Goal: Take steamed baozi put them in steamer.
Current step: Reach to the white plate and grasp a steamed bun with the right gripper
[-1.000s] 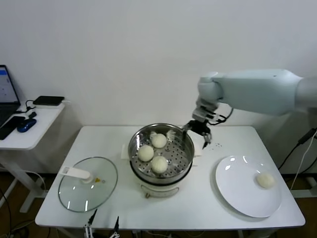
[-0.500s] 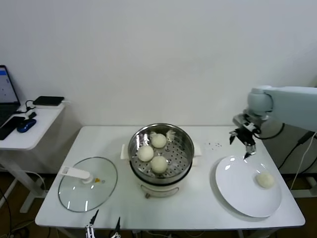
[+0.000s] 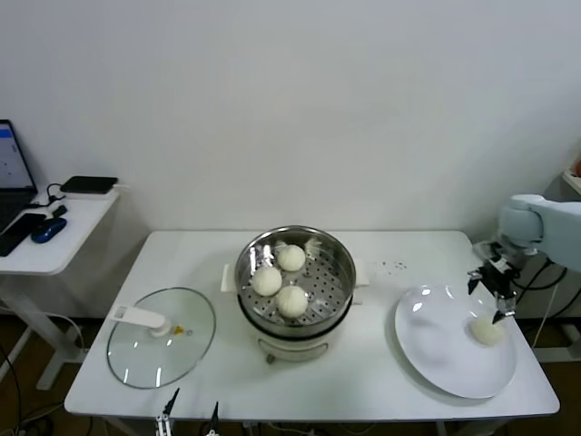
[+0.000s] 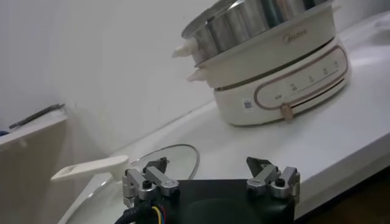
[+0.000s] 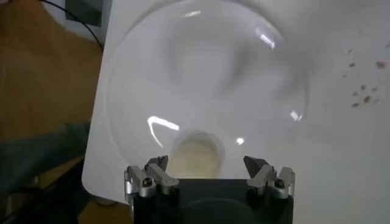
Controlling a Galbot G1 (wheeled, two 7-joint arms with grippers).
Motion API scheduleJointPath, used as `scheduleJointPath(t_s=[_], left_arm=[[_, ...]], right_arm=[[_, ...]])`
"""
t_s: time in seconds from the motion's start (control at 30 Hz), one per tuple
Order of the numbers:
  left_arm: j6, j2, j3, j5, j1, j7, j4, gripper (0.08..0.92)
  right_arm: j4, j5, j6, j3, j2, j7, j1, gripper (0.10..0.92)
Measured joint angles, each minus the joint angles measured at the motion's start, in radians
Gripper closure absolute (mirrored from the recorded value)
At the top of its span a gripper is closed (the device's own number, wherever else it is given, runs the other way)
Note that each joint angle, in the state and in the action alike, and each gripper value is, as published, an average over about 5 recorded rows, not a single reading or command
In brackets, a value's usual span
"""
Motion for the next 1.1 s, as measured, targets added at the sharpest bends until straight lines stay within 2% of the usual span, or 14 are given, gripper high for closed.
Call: scheduleJointPath(t_s=[0.83, 0.93, 1.1], left_arm=[[-0.006, 0.0, 0.001, 0.009, -0.001, -0.004, 0.007, 0.177], [-0.005, 0.0, 0.002, 0.008, -0.002, -0.004, 0.006, 0.177], [-0.005, 0.0, 0.004, 0.009, 0.0, -0.004, 0.003, 0.177]], right_arm=[[-0.172, -0.157, 0.044, 0.348, -0.045, 0.065, -0.344, 0.207], [-0.178, -0.167, 0.046, 0.372, -0.045, 0.068, -0.361, 0.247], [-0.174, -0.177, 0.045, 0.392, -0.052, 0.069, -0.371, 0.377]])
